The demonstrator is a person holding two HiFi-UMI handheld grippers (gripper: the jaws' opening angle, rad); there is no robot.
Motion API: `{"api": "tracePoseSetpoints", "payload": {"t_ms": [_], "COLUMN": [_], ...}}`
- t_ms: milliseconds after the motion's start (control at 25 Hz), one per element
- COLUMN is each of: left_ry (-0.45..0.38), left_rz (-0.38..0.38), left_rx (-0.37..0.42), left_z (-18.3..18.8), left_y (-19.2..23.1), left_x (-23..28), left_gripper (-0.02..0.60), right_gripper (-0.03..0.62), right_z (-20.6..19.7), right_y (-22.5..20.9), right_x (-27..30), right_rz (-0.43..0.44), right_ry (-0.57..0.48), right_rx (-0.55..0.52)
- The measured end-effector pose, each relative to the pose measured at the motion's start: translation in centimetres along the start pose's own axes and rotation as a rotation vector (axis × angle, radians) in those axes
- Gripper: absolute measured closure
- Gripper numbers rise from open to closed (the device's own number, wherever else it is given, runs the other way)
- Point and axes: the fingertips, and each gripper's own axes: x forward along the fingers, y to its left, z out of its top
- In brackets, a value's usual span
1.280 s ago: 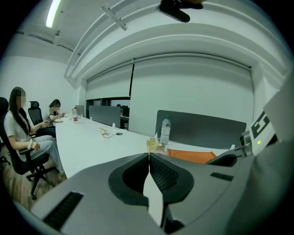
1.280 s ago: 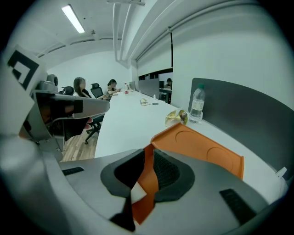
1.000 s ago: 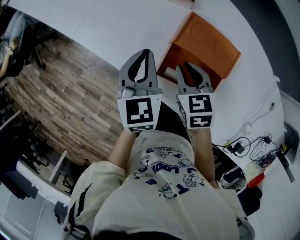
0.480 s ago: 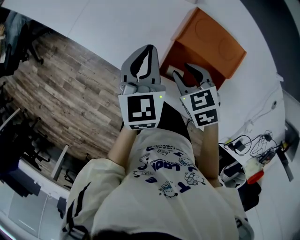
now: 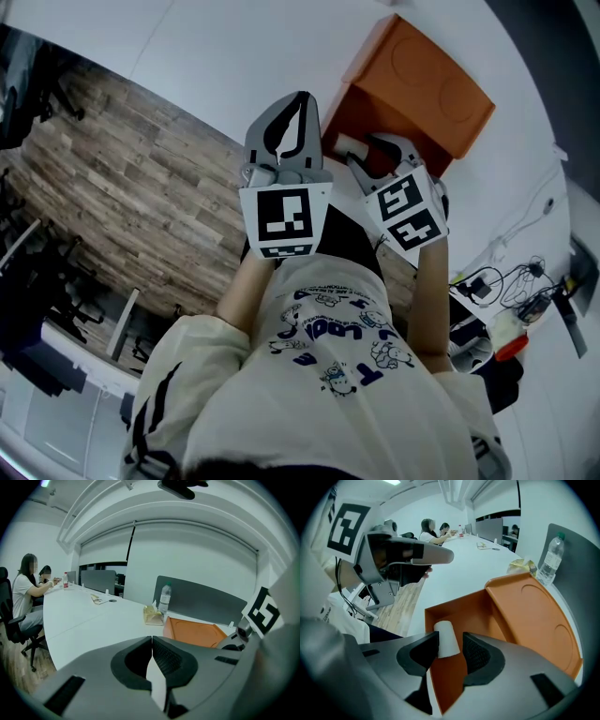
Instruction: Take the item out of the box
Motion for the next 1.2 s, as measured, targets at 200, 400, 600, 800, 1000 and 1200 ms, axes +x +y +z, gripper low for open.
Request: {"api": "tracePoseSetpoints", "payload": {"t_ms": [200,400,600,800,1000,1200], "left_ry": [0.011,0.019,0.016,0.018,0.028,0.027], "left_rz": [-0.011,-0.01,-0.018,-0.029,-0.016,-0.01], "left_rx": [-0.008,-0.016,-0.023,-0.031,-0.038,-0.031], "left_z": [-0.3,-0.6,-0.7,-0.8,-1.2,-1.0], "left_y": [-0.1,0.2,0.2,0.0,0.5,0.5], "left_x": [0.1,-0.4,-0.7,-0.7,-0.9,-0.6], "left_gripper": [0.563,0.563,0.563,0.563,0.563,0.563], "right_gripper": [0.422,0.421,0.421,0.421,0.421,0.421], "right_z": [-0.3,-0.2,-0.4,-0.3,-0.6,-0.8], "right_y": [0.1,0.4,0.8,1.1,1.1,0.9], "right_x": [0.2,0.7,1.5,1.9,2.4,2.6], "right_rz": [0.053,0.135,0.226,0.286,0.372,0.444], "right_ry": [0.044,0.126,0.194,0.255,0.281,0.311], "right_rx": [-0.06,-0.166,-0.191,-0.222,-0.187,-0.142]}}
